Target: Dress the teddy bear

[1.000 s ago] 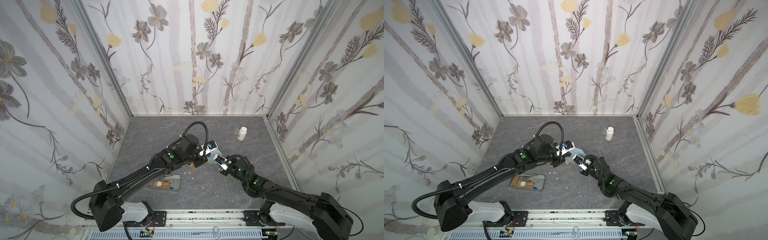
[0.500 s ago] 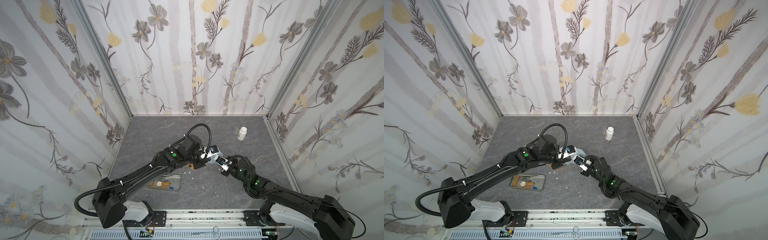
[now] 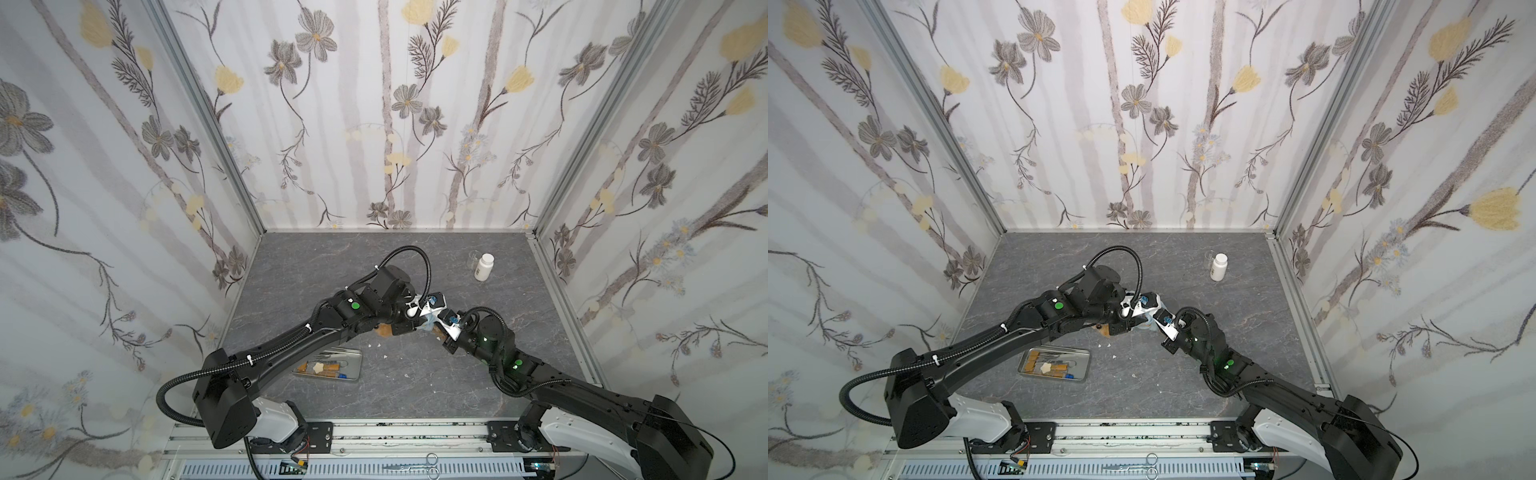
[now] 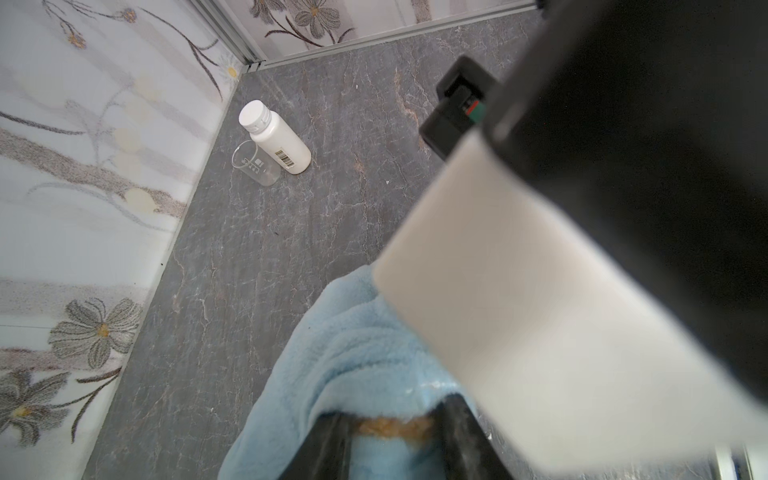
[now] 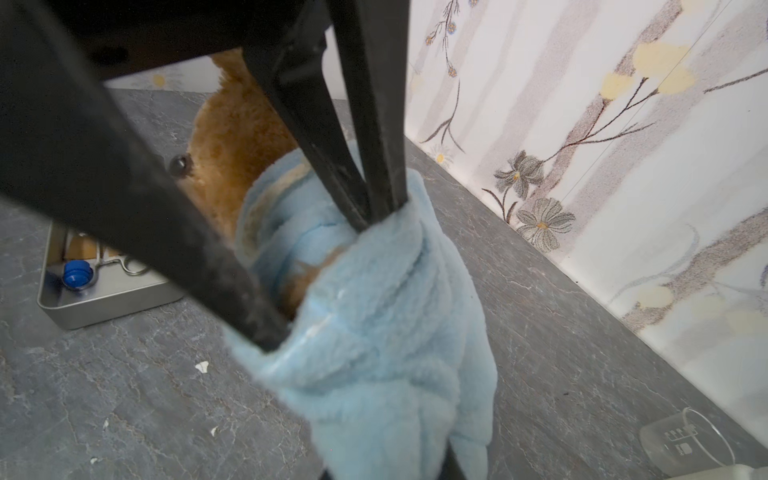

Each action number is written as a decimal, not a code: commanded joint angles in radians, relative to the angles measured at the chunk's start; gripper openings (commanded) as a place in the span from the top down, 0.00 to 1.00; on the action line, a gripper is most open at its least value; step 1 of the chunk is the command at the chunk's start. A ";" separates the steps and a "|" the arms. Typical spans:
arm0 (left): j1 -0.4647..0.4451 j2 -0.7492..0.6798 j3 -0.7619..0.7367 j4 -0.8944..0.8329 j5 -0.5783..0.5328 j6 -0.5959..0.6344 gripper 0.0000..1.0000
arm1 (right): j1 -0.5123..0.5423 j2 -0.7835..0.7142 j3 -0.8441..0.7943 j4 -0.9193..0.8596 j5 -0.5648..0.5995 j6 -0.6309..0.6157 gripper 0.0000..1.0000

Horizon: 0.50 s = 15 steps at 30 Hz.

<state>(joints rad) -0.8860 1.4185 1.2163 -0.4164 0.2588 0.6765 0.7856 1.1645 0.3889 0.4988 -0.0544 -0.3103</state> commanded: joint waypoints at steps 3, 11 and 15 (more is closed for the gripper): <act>-0.007 0.014 0.026 0.018 -0.033 0.040 0.68 | -0.001 0.003 0.019 0.188 -0.162 0.057 1.00; 0.001 -0.060 0.009 0.032 0.042 -0.011 0.63 | -0.053 -0.027 -0.010 0.192 -0.209 0.086 1.00; 0.002 -0.100 0.004 0.039 0.000 0.005 0.65 | -0.057 -0.025 -0.017 0.177 -0.208 0.074 1.00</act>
<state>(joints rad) -0.8864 1.3338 1.2255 -0.4053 0.2737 0.6731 0.7300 1.1423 0.3740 0.5747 -0.2134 -0.2428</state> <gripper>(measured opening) 0.360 0.101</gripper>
